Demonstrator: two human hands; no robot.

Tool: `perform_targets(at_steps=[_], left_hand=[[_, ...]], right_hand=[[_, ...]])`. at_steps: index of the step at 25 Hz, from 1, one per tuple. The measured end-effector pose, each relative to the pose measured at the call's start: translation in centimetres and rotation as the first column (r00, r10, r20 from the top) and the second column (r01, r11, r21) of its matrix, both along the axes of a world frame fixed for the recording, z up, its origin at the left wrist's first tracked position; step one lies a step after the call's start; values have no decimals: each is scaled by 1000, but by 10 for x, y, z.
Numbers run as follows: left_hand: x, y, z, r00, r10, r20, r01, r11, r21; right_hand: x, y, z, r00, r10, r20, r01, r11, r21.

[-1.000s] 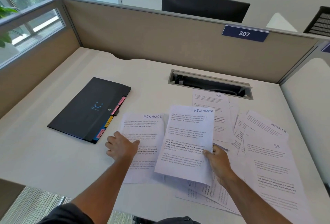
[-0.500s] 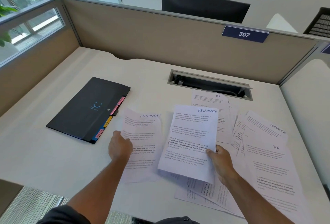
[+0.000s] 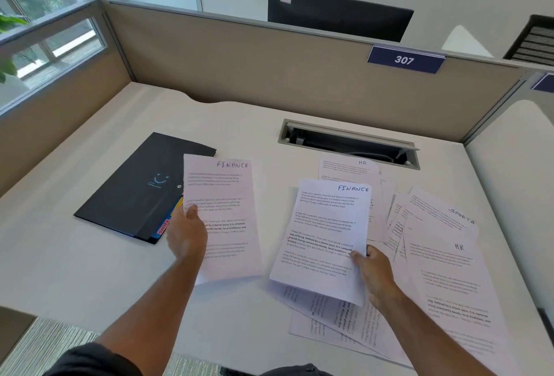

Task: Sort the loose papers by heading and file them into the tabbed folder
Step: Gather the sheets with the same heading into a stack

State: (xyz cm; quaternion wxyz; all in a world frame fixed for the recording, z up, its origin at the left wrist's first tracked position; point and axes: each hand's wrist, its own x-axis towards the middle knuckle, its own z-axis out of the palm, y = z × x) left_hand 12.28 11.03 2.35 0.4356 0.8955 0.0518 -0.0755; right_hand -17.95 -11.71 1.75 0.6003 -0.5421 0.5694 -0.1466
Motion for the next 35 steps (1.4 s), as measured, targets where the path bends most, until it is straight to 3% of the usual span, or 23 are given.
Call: perform_targets(at_steps=[3,7,13,19,23,30,35], left_hand=[[-4,-8,4,996,17,-92,-32,985,-172],[-20,-26,2,963,-147,-224,61,935,-350],[-56,-59,-5,859,-435,-270,328,873,-362],[-68,-68,-4,763,-557,-327,434,817,-379],[-69,-65,-3,720,-570,-396,415,811,-413],[-66,-57,-8,800,-513,-312,376,833,-405],[-55,-49,10,833,-493,-250,349,820,-454]], right_hand=[[-1,1,-2,1000,-9,-1,9,1000,4],[-1,5,1,1000,-7,0,7,1000,12],[-1,18,6,999,11,50,-14,998,58],[-1,33,5,994,93,57,-99,988,116],[2,45,15,987,129,93,-141,980,139],[14,75,25,975,84,204,-129,967,219],[27,77,27,954,289,80,-290,957,-2]])
